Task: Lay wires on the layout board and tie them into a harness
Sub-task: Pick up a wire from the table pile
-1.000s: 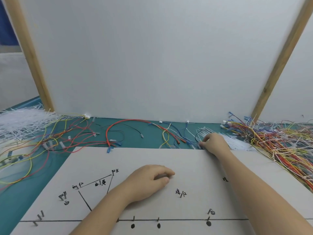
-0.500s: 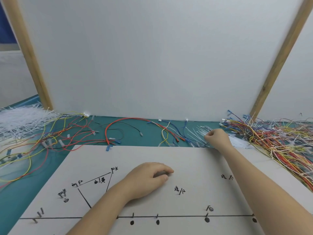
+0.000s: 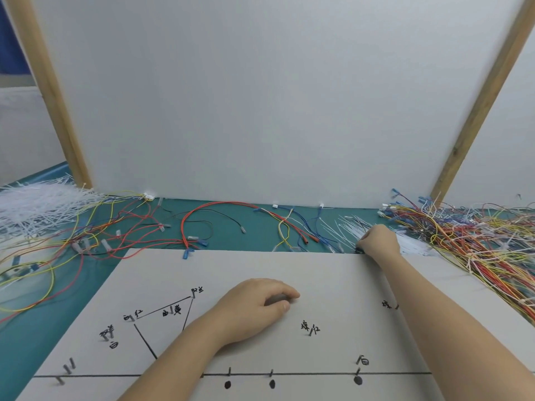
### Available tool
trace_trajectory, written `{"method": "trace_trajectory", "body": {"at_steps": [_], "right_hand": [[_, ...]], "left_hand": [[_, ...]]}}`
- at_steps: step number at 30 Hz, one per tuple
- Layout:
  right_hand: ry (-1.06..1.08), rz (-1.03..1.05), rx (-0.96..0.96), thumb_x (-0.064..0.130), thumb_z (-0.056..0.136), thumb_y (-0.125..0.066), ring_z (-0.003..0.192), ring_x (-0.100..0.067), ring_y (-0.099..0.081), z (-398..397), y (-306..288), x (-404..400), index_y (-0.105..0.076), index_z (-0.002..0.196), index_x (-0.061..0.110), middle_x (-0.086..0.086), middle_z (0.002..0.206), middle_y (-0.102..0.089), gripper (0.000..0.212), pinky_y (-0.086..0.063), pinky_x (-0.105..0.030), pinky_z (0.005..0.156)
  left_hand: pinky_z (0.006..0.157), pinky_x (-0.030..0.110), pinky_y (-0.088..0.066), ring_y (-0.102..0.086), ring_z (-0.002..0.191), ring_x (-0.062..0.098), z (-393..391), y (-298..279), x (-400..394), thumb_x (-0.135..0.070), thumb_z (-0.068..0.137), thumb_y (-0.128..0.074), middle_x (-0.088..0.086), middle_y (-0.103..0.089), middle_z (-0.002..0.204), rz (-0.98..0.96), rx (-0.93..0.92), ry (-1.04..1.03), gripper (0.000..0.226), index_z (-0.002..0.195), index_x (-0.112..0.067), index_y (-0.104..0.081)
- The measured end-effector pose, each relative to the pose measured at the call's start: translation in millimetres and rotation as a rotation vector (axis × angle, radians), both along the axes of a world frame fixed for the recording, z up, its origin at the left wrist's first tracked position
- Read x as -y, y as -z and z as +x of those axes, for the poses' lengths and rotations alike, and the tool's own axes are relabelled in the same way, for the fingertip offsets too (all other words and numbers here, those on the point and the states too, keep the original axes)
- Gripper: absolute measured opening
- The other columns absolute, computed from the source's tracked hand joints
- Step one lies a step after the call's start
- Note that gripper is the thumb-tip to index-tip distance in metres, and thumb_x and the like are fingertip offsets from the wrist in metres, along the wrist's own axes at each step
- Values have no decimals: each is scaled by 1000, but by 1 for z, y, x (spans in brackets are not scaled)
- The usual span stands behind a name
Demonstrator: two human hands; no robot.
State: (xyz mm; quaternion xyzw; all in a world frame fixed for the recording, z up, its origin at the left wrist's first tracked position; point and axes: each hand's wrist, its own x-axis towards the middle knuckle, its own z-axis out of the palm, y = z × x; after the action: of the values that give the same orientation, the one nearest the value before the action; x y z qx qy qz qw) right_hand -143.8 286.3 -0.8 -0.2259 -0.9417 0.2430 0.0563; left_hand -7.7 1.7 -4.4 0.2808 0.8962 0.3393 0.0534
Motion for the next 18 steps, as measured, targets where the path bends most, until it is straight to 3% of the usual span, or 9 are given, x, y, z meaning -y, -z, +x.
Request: {"method": "trace_trajectory", "body": {"at_steps": [6, 9, 12, 14, 16, 18], "right_hand": [[63, -72, -21, 3, 74, -64, 76, -29, -53, -2, -8, -6, -65, 83, -1, -18, 81, -60, 10, -39, -26, 61], [34, -34, -8, 9, 73, -69, 72, -28, -54, 0, -7, -5, -62, 73, 3, -16, 74, -59, 10, -35, -24, 51], [64, -50, -42, 1, 73, -67, 81, -31, -58, -2, -4, -7, -67, 82, 2, -18, 86, -64, 10, -40, -25, 61], [104, -119, -86, 1, 75, -61, 75, -29, -56, -4, -5, -9, -66, 82, 1, -18, 80, -63, 9, -38, -25, 60], [149, -228, -159, 3, 74, -58, 59, -25, -50, -6, -8, -11, -58, 64, 5, -14, 61, -56, 10, -37, -25, 53], [181, -427, -248, 1, 74, -56, 58, -25, -51, -7, -12, -12, -55, 56, 8, -12, 60, -55, 20, -50, -31, 64]], "left_hand": [[97, 12, -33, -47, 110, -8, 1, 1, 0, -20, 93, -50, -22, -58, 117, 3, -4, 1, 29, 118, -30, -61], [94, 7, -32, -46, 109, -11, 1, 1, 0, -21, 93, -50, -24, -58, 114, 9, -10, 1, 29, 118, -31, -61], [94, 6, -30, -45, 110, -10, 1, 0, 0, -21, 93, -49, -23, -58, 116, 3, -18, 2, 29, 118, -31, -60], [94, 8, -32, -46, 108, -10, 1, -1, 0, -21, 93, -49, -23, -58, 116, -2, -22, 2, 29, 118, -30, -60], [95, 11, -33, -47, 107, -8, 1, -2, -1, -21, 93, -48, -22, -58, 116, -1, -24, 2, 29, 118, -30, -60], [96, 13, -34, -48, 108, -7, 1, -2, -1, -21, 93, -49, -22, -59, 116, -3, -17, 0, 29, 118, -30, -60]]}}
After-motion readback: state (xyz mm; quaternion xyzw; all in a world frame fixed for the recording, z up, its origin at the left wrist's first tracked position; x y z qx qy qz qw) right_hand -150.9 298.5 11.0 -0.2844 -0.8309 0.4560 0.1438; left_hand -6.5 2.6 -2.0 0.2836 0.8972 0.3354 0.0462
